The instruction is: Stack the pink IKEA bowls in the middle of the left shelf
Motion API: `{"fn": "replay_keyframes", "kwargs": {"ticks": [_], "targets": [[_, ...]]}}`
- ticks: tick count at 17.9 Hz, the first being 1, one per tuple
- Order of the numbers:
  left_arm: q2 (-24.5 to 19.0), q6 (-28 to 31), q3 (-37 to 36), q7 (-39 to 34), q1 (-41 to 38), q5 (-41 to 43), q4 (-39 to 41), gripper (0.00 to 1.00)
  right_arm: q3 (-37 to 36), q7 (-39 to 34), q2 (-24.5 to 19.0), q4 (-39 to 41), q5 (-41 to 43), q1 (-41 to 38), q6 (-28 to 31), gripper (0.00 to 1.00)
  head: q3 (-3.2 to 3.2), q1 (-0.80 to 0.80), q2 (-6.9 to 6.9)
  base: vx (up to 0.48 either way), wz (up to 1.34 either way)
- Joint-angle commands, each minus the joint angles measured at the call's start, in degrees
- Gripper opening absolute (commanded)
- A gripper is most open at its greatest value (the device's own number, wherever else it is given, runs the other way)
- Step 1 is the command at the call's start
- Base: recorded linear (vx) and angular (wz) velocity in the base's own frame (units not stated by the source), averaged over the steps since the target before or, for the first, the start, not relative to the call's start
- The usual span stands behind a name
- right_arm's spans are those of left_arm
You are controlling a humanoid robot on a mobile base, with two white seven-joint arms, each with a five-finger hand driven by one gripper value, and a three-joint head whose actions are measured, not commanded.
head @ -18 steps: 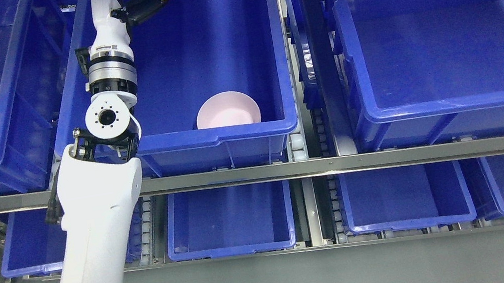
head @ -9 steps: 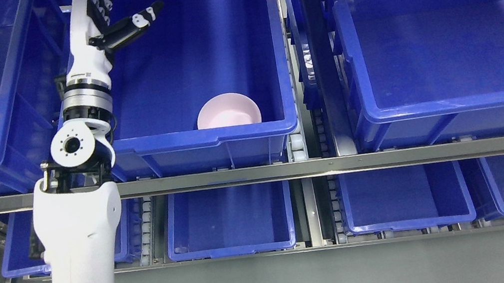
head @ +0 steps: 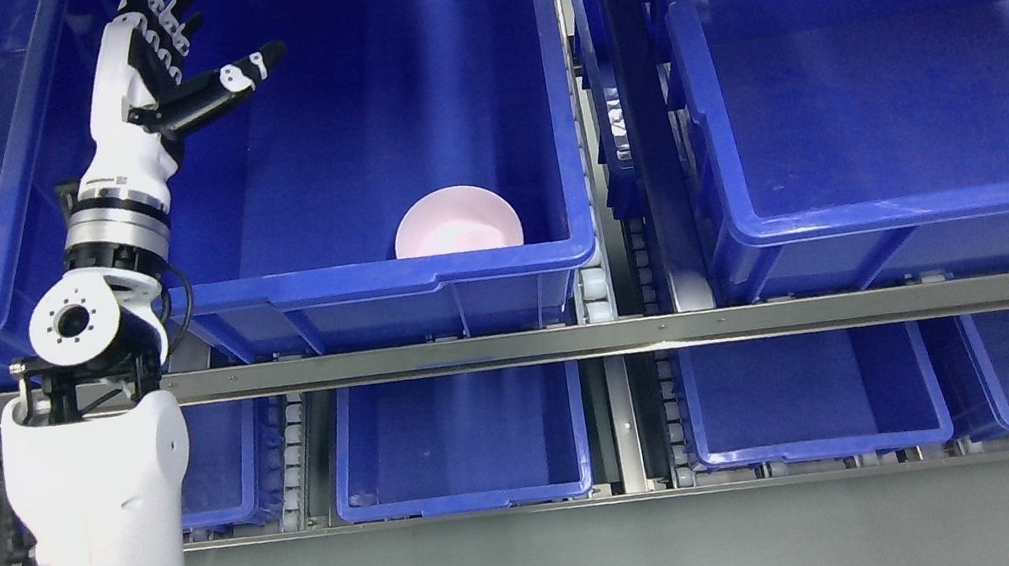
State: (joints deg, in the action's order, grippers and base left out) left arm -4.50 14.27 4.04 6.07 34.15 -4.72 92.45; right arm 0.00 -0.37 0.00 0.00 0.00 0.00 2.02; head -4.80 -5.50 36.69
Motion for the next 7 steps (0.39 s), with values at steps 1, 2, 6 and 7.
{"fn": "replay_keyframes", "kwargs": {"ticks": [1, 2, 6, 7], "targets": [[-1.4, 0.1, 4.2, 0.2, -2.5, 0.0, 2.2, 1.0, -0.6, 0.0, 1.0, 1.9, 0.0, -1.7, 0.0, 1.0, 0.0, 0.0, 0.0, 0.0, 0.0], [-1.3, 0.1, 4.2, 0.2, -2.5, 0.0, 2.2, 1.0, -0.6, 0.0, 1.0, 1.9, 0.0, -1.7, 0.0, 1.0, 0.0, 0.0, 0.0, 0.0, 0.0], [-0.9, 0.1, 4.0, 0.2, -2.4, 0.0, 2.2, 1.0, -0.6, 0.0, 1.0, 1.9, 0.0, -1.7, 0.0, 1.0, 0.0, 0.0, 0.0, 0.0, 0.0], [-0.5, 0.1, 4.0, 0.3, -2.4, 0.0, 2.2, 1.0, -0.6, 0.0, 1.0, 1.9, 0.0, -1.7, -0.1, 1.0, 0.0, 0.0, 0.0, 0.0, 0.0]]}}
